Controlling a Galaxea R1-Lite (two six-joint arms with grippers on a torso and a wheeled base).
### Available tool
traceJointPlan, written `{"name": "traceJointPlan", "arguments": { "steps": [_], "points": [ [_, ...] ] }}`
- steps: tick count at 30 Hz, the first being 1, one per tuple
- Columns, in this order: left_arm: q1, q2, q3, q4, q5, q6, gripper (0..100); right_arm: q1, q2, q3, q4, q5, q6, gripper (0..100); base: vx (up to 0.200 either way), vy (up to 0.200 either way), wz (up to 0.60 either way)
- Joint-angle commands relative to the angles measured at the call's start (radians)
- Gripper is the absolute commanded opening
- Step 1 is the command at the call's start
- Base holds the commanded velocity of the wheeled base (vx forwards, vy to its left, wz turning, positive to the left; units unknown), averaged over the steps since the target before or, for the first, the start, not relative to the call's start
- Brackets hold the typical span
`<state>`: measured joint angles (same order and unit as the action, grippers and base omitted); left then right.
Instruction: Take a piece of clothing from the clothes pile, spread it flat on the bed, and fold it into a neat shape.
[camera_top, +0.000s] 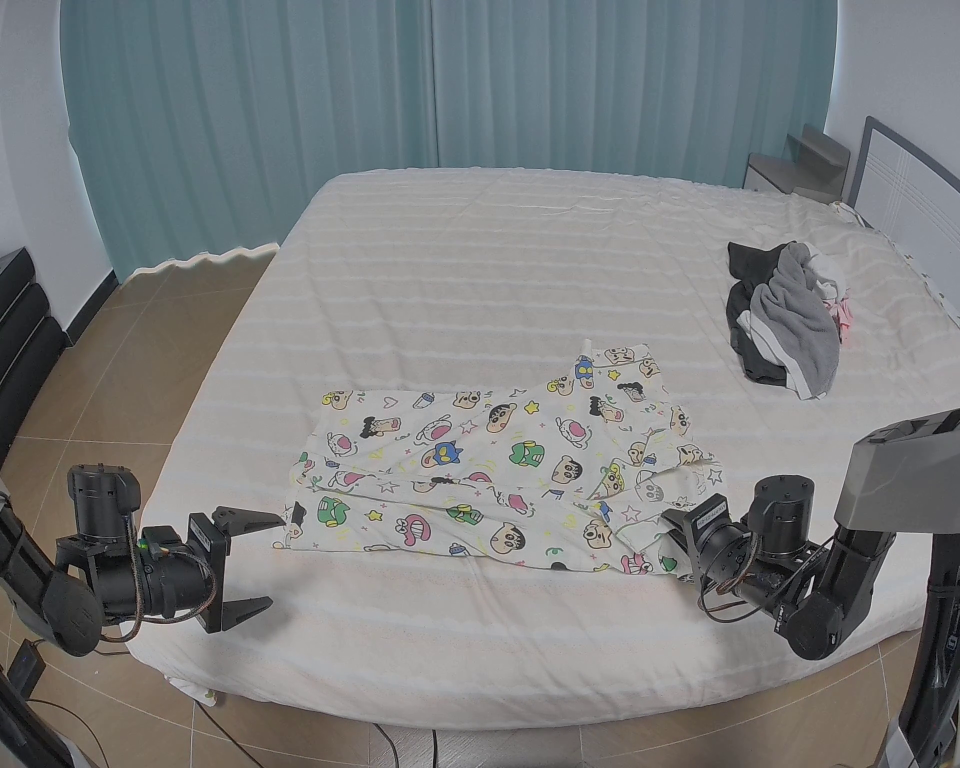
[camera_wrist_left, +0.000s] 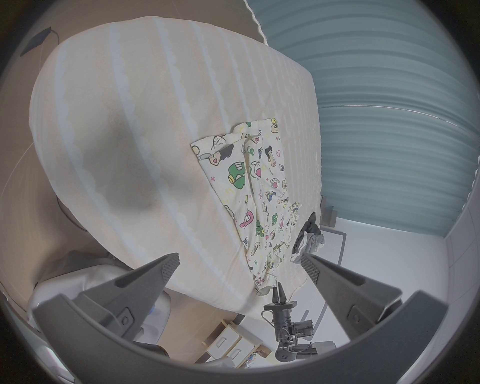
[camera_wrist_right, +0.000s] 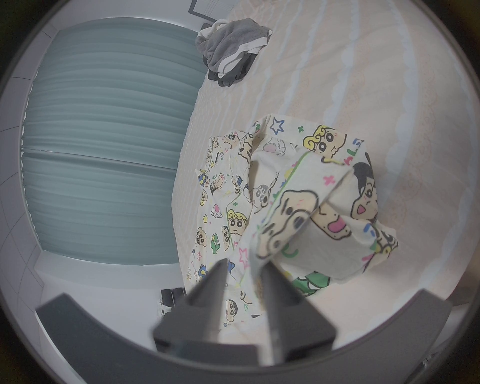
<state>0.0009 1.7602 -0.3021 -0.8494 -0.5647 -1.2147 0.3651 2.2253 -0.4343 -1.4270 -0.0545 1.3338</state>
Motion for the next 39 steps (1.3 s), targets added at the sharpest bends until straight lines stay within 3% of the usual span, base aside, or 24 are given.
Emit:
{"name": "traceJointPlan", "arguments": {
  "steps": [1, 10, 14, 19, 28, 39],
  "points": [
    [0.001, 0.001, 0.000, 0.000, 0.000, 0.000, 100, -0.003, 0.010, 0.000, 0.002, 0.001, -0.001, 0, 0.000, 0.000, 0.00],
    [0.034, -0.004, -0.005, 0.000, -0.003, 0.000, 100, -0.021, -0.058, -0.001, 0.014, 0.005, -0.018, 0, 0.000, 0.000, 0.00],
    [0.034, -0.004, -0.003, -0.002, -0.001, 0.000, 100, -0.014, -0.108, -0.061, 0.083, 0.016, -0.061, 0, 0.000, 0.000, 0.00],
    [0.036, -0.004, -0.003, 0.000, 0.000, 0.001, 100, -0.034, -0.142, -0.244, 0.318, 0.016, -0.085, 0, 0.000, 0.000, 0.00],
    [0.036, -0.002, -0.003, 0.000, 0.000, 0.001, 100, -0.035, -0.191, -0.459, 0.579, 0.012, -0.130, 0, 0.000, 0.000, 0.00],
    [0.036, -0.004, -0.002, 0.000, 0.002, 0.001, 100, -0.037, -0.194, -0.569, 0.706, 0.007, -0.189, 0, 0.000, 0.000, 0.00]
  ]
}}
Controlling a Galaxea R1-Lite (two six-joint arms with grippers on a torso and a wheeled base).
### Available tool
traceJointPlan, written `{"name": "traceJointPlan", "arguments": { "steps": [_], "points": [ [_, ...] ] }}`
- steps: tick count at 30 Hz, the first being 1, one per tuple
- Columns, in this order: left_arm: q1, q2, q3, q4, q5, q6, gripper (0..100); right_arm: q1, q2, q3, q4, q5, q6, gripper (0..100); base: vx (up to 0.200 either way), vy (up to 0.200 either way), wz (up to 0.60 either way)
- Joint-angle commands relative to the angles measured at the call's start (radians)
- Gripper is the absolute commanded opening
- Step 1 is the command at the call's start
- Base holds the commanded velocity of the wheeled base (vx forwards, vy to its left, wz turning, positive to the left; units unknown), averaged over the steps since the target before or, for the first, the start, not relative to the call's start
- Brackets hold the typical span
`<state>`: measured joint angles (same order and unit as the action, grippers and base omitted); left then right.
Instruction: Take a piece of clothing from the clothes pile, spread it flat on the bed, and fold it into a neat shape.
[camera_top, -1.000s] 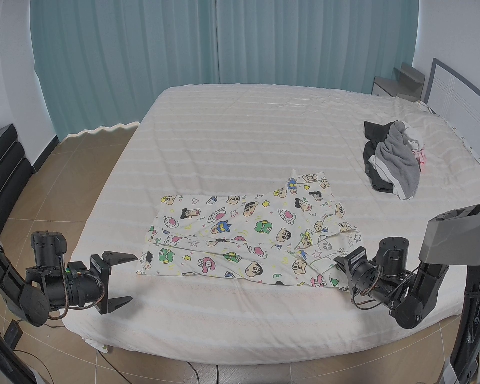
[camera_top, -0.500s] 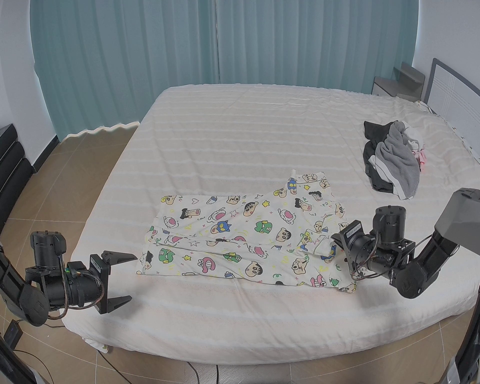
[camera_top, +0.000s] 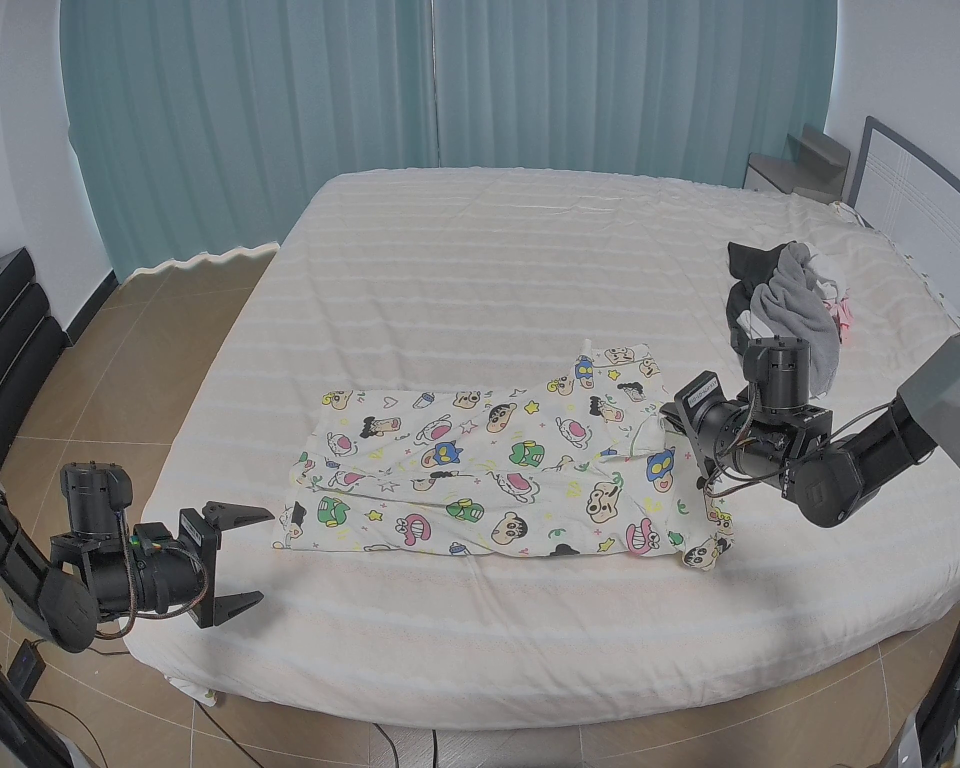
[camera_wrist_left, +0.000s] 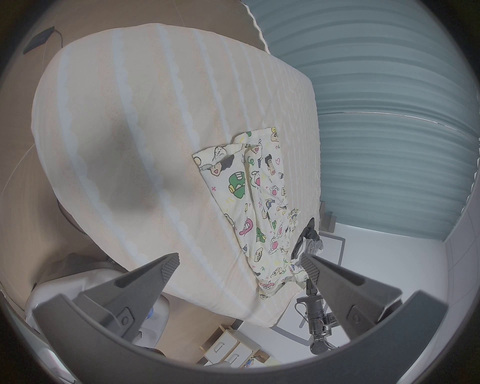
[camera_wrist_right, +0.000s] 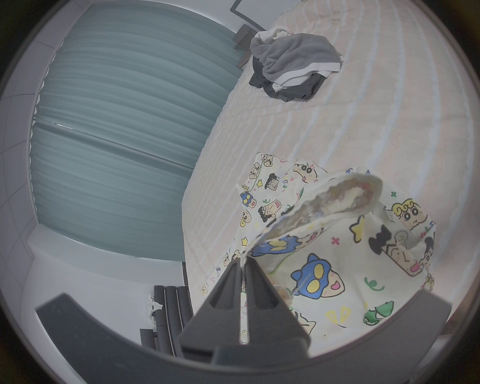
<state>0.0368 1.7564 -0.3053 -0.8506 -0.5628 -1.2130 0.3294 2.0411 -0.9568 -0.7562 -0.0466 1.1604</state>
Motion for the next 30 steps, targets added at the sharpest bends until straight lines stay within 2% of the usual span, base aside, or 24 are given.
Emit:
{"name": "traceJointPlan", "arguments": {
  "steps": [1, 7, 9, 12, 14, 18, 20, 30],
  "points": [
    [0.000, 0.000, 0.002, 0.001, 0.000, 0.000, 100, -0.001, -0.012, -0.049, 0.043, -0.002, -0.016, 0, 0.000, 0.000, 0.00],
    [-0.002, 0.002, 0.003, -0.001, 0.000, 0.001, 100, 0.007, -0.076, -0.039, 0.069, -0.002, -0.019, 0, 0.000, 0.000, 0.00],
    [-0.002, 0.002, 0.003, -0.001, 0.000, 0.003, 100, 0.010, -0.179, -0.033, 0.123, -0.002, -0.019, 0, 0.000, 0.000, 0.00],
    [-0.002, 0.002, 0.003, -0.001, 0.000, 0.003, 100, 0.016, -0.233, -0.025, 0.181, -0.001, -0.021, 0, 0.000, 0.000, 0.00],
    [-0.002, 0.005, 0.003, -0.001, 0.000, 0.003, 100, 0.053, -0.260, -0.003, 0.225, -0.006, -0.030, 0, 0.000, 0.000, 0.00],
    [-0.002, 0.002, 0.005, -0.001, 0.000, 0.003, 100, 0.079, -0.326, 0.050, 0.232, -0.022, -0.039, 0, 0.000, 0.000, 0.00],
    [-0.002, 0.003, 0.005, -0.001, 0.001, 0.003, 100, 0.109, -0.337, 0.075, 0.232, -0.030, -0.048, 0, 0.000, 0.000, 0.00],
    [-0.002, 0.003, 0.005, -0.001, 0.004, 0.003, 100, 0.123, -0.334, 0.086, 0.301, -0.030, -0.068, 0, 0.000, 0.000, 0.00]
  ]
}}
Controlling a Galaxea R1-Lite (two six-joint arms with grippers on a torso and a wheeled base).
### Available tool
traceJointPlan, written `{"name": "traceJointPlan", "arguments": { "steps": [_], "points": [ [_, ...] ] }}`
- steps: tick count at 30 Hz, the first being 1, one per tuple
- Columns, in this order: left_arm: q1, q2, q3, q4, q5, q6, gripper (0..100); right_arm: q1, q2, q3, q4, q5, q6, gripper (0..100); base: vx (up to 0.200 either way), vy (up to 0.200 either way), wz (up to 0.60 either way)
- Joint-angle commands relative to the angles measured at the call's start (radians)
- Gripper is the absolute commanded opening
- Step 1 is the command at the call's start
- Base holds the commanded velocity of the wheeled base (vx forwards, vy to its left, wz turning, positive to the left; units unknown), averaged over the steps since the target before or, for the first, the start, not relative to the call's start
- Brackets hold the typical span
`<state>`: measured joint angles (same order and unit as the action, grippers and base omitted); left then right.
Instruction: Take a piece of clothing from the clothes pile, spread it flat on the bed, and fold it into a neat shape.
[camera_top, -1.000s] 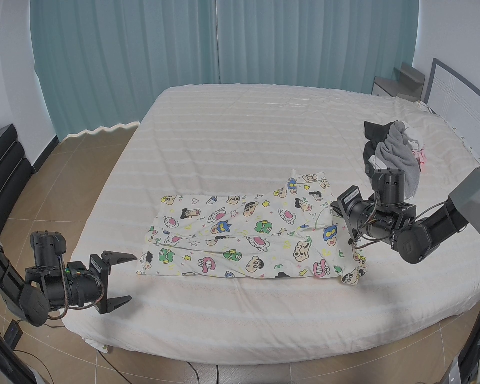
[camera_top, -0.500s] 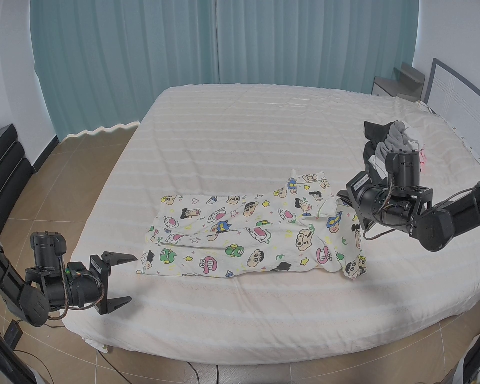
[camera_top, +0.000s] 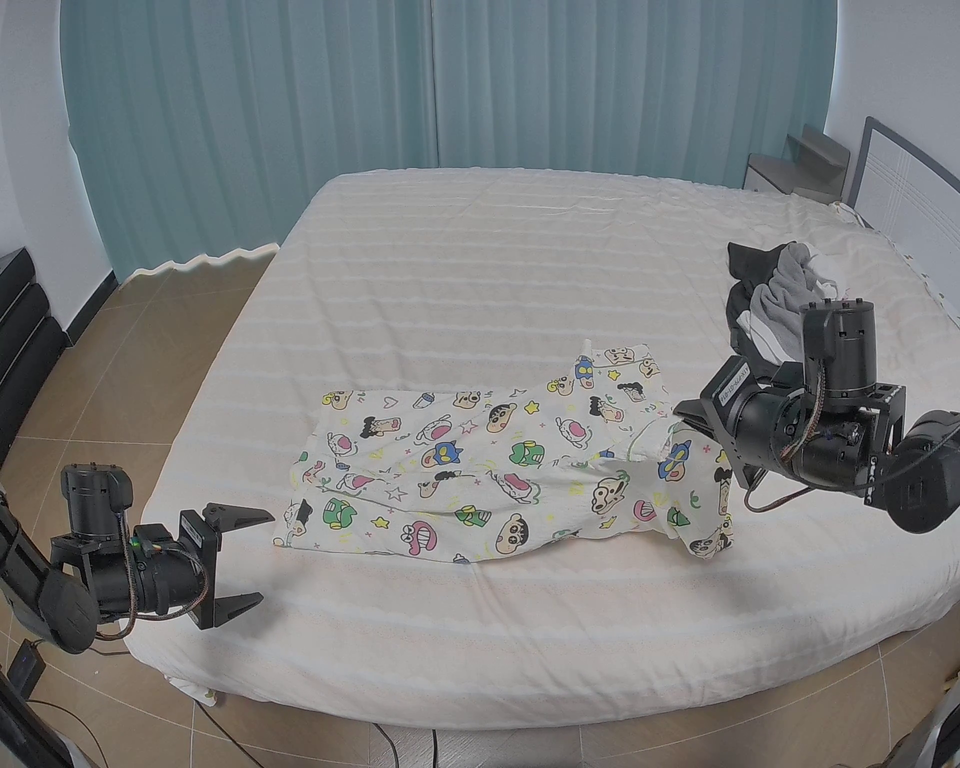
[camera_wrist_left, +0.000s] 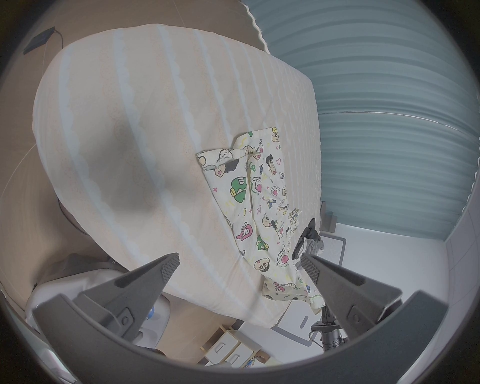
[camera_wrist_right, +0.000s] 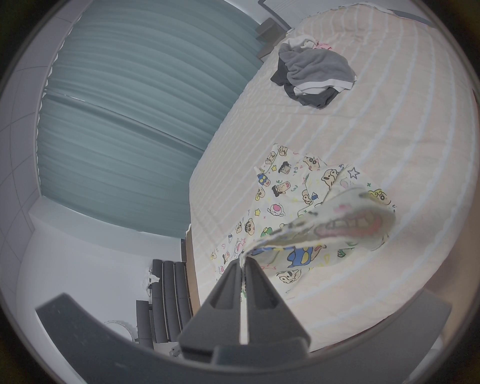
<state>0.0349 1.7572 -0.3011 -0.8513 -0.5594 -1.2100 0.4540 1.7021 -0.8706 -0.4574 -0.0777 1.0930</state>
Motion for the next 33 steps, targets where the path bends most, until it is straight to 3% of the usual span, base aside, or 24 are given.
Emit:
{"name": "traceJointPlan", "arguments": {
  "steps": [1, 9, 19, 24, 33],
  "points": [
    [0.000, 0.002, 0.000, 0.000, 0.001, 0.000, 100, -0.008, 0.014, -0.002, -0.001, 0.001, -0.001, 0, 0.000, 0.000, 0.00],
    [0.000, 0.004, -0.001, 0.000, 0.001, 0.000, 100, -0.071, 0.133, -0.107, -0.006, -0.017, -0.012, 0, 0.000, 0.000, 0.00],
    [0.000, 0.004, -0.001, 0.000, 0.001, 0.000, 100, -0.057, 0.281, -0.200, 0.002, -0.045, -0.042, 0, 0.000, 0.000, 0.00],
    [0.000, 0.004, -0.001, 0.000, 0.001, 0.000, 100, -0.057, 0.344, -0.223, 0.002, -0.090, -0.044, 0, 0.000, 0.000, 0.00],
    [-0.001, 0.004, 0.000, 0.000, 0.001, 0.000, 100, -0.061, 0.399, -0.260, 0.022, -0.093, -0.044, 0, 0.000, 0.000, 0.00]
  ]
}}
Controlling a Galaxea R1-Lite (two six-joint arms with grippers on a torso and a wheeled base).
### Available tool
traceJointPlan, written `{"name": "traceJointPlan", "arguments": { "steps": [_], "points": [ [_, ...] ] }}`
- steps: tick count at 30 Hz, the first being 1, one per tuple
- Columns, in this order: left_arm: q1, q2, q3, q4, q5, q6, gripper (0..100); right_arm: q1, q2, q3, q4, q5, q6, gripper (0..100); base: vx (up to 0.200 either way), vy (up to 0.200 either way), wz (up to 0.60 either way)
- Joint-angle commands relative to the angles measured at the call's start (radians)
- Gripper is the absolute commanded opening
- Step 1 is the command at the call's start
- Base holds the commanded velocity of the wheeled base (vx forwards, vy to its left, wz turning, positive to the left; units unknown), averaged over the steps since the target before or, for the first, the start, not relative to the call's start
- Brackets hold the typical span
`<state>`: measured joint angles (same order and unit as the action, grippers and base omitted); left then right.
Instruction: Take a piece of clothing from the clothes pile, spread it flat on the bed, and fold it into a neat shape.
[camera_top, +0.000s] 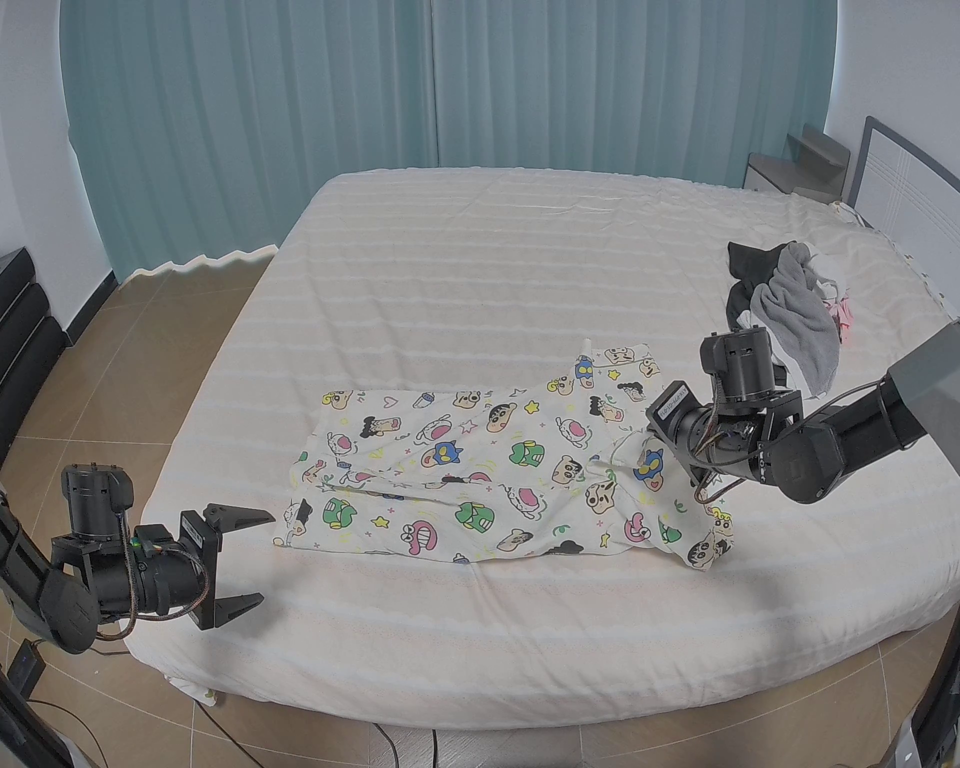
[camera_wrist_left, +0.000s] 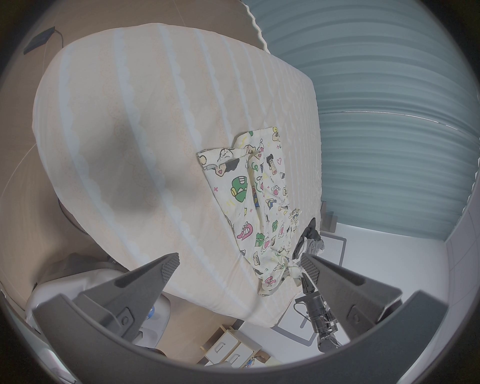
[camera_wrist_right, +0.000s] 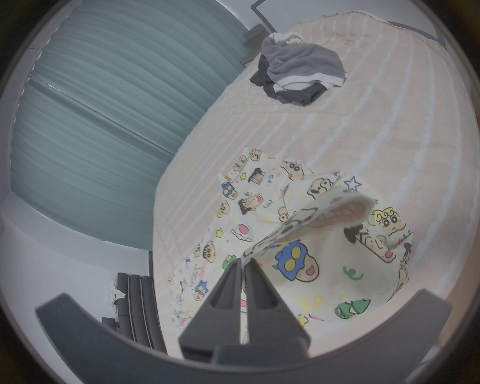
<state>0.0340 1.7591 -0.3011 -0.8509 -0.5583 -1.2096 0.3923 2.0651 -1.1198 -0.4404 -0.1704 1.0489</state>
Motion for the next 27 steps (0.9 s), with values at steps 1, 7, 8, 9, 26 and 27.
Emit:
{"name": "traceJointPlan", "arguments": {
  "steps": [1, 7, 8, 9, 26, 27],
  "points": [
    [0.000, 0.002, 0.000, -0.001, 0.000, -0.001, 100, 0.003, 0.036, -0.011, 0.017, 0.002, 0.000, 0, 0.000, 0.000, 0.00],
    [0.000, 0.002, 0.000, -0.001, 0.000, -0.001, 100, 0.033, -0.014, 0.034, 0.074, 0.000, 0.019, 0, 0.000, 0.000, 0.00],
    [0.000, 0.002, 0.000, -0.001, 0.000, -0.001, 100, 0.033, -0.014, 0.034, 0.074, 0.000, 0.019, 0, 0.000, 0.000, 0.00],
    [0.000, 0.002, 0.000, -0.001, 0.000, -0.001, 100, 0.049, -0.048, 0.063, 0.085, 0.002, 0.025, 0, 0.000, 0.000, 0.00],
    [-0.002, -0.003, 0.002, -0.001, 0.000, -0.001, 100, 0.094, -0.034, 0.290, 0.069, -0.014, 0.082, 0, 0.000, 0.000, 0.00],
    [-0.002, -0.003, 0.002, -0.001, 0.000, -0.001, 100, 0.099, -0.028, 0.298, 0.060, -0.017, 0.082, 0, 0.000, 0.000, 0.00]
  ]
}}
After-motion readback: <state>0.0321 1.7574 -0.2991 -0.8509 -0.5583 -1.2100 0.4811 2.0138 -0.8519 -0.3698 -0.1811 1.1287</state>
